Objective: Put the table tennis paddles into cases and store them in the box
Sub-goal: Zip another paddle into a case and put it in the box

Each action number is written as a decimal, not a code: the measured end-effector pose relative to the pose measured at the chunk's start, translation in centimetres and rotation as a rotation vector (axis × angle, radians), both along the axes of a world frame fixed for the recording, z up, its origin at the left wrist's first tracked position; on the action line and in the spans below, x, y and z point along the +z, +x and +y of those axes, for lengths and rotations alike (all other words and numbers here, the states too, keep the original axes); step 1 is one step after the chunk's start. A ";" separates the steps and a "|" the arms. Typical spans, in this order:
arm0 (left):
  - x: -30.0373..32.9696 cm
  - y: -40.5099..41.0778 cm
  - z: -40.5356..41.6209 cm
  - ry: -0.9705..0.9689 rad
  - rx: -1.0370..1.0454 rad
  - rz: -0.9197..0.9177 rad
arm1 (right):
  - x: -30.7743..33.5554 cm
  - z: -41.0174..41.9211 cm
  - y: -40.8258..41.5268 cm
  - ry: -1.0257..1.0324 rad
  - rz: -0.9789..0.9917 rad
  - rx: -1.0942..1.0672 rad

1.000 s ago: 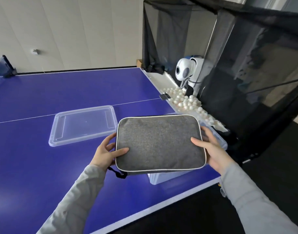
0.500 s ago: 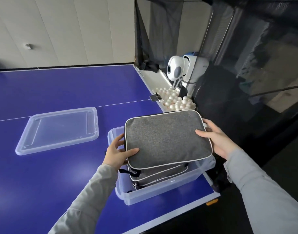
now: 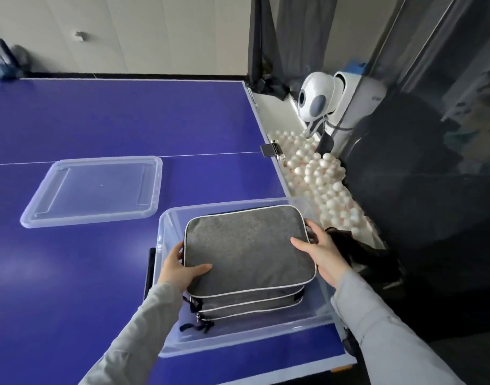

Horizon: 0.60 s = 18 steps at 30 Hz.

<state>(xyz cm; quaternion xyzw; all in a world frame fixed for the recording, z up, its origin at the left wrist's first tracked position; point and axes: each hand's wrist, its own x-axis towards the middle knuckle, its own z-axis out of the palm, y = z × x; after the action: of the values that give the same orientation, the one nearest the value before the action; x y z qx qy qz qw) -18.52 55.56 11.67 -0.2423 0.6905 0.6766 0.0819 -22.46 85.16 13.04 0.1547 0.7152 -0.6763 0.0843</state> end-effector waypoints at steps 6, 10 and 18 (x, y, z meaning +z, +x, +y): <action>-1.5 1.0 1.2 -0.023 0.066 -0.082 | -2.7 0.1 0.0 0.018 -0.017 0.042; -2.2 1.3 1.7 -0.045 0.109 -0.107 | -3.5 0.4 0.1 0.025 -0.008 0.071; -3.0 1.4 1.9 -0.096 0.109 -0.120 | -3.6 0.7 0.9 0.045 0.043 0.122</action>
<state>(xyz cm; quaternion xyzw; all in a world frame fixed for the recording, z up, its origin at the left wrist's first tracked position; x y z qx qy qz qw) -17.10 57.44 8.69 -0.3233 0.7017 0.6305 0.0744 -21.59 85.83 9.46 0.0981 0.7401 -0.6568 0.1064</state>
